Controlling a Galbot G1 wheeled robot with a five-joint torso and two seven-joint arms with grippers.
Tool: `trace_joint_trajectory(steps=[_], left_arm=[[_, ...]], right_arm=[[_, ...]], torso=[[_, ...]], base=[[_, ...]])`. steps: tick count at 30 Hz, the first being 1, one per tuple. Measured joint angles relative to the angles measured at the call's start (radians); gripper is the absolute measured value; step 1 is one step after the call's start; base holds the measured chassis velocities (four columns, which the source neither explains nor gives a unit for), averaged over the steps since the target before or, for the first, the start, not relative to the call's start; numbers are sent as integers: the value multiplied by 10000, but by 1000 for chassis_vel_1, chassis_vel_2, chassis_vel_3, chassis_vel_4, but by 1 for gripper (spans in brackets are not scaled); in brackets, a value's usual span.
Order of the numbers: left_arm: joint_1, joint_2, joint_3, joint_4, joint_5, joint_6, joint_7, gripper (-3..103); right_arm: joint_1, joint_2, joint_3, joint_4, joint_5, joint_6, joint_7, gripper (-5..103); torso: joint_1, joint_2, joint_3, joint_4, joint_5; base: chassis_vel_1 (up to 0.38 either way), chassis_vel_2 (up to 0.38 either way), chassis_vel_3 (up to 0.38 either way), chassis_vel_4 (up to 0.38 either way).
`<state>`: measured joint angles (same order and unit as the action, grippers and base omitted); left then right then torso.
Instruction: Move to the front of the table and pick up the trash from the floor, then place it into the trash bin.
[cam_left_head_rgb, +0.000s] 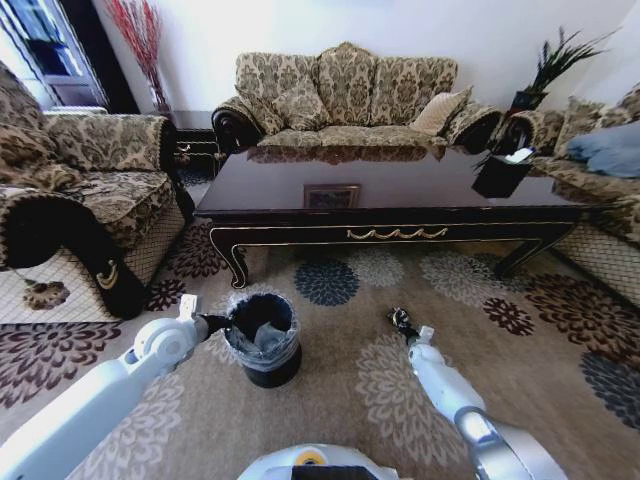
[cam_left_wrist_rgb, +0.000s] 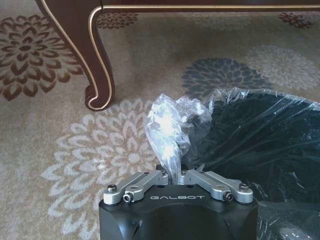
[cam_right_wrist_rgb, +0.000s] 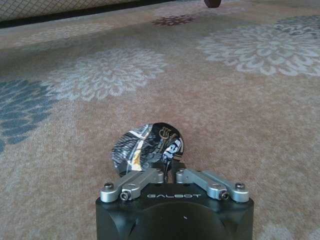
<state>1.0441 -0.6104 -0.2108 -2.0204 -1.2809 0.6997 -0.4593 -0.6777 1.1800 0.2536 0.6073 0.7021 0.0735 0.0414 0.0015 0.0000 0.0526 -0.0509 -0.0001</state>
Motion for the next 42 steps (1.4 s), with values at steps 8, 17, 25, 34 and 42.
trace_joint_trajectory(steps=[8, 17, 25, 34, 42], left_arm=[[107, 40, -58, -185, 29, -12, -73, 3], [-449, -123, 496, -149, 14, 12, -134, 3], [-1957, -629, 1783, 236, -168, 114, -353, 3], [-4167, -1494, 4042, 1025, -312, 109, -677, 3], [-4883, -2214, 5306, 1528, -292, 107, -866, 3]], right_arm=[[-430, -194, 197, 508, 95, -23, 108, 0], [-2566, -1369, 687, 3779, 332, -233, 404, 0], [-4467, -2406, 1245, 7433, 635, -453, 712, 0], [-6589, -3215, 2273, 10916, 595, -609, 941, 0], [-7527, -3604, 2976, 13031, 479, -734, 1055, 0]], torso=[[0, 0, 0, -3, 1], [-1, 0, 0, -9, 0], [-1, 0, 0, 2, 1], [-1, 0, 0, -10, 0], [-1, 0, 1, 4, -1]], base=[[0, 0, 0, 0], [0, 0, 0, 0], [0, 0, 0, 0], [0, 0, 0, 0], [0, 0, 0, 0]])
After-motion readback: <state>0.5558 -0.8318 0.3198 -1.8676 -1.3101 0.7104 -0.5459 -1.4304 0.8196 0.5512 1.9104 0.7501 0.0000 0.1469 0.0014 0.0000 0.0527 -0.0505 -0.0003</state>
